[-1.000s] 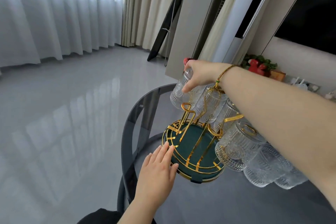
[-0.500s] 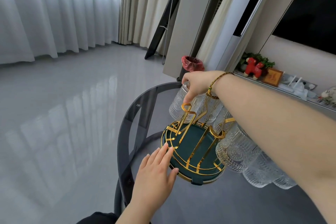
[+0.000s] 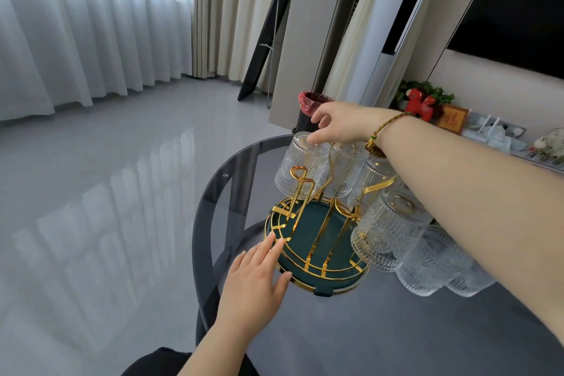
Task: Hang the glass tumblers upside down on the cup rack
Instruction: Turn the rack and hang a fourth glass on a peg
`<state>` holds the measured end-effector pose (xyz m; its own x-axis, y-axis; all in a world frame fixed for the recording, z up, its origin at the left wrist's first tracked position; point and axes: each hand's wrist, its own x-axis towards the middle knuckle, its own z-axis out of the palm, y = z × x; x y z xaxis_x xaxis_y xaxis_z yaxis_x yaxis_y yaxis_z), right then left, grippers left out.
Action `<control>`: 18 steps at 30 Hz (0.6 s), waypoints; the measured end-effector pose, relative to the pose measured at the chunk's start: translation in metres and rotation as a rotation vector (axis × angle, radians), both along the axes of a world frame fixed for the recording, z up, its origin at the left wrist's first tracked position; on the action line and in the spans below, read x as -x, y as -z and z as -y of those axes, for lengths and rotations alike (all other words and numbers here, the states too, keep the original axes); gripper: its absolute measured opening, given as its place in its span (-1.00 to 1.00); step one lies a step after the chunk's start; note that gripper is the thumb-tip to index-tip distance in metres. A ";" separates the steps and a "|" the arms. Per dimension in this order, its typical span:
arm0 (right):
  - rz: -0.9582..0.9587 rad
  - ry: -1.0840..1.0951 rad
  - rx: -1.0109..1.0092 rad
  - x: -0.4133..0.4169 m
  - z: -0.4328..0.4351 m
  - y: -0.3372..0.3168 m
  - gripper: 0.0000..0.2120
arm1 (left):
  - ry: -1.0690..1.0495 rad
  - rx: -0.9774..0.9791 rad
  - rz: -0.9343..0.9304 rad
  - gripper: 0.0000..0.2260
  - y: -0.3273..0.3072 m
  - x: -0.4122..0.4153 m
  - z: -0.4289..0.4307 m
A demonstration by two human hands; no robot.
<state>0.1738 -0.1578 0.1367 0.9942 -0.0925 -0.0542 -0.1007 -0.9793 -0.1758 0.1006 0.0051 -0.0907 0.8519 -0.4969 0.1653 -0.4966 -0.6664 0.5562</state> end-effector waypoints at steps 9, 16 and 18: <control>0.253 0.114 -0.280 0.098 0.033 -0.021 -0.65 | 0.015 0.017 -0.049 -0.50 -0.020 0.013 -0.003; 0.539 0.289 -0.562 0.186 0.087 0.022 -0.87 | 0.042 0.126 0.135 -0.83 -0.025 0.059 0.017; 0.629 0.344 -0.645 0.206 0.097 0.048 -0.85 | 0.150 0.071 0.193 -0.85 -0.025 0.074 0.032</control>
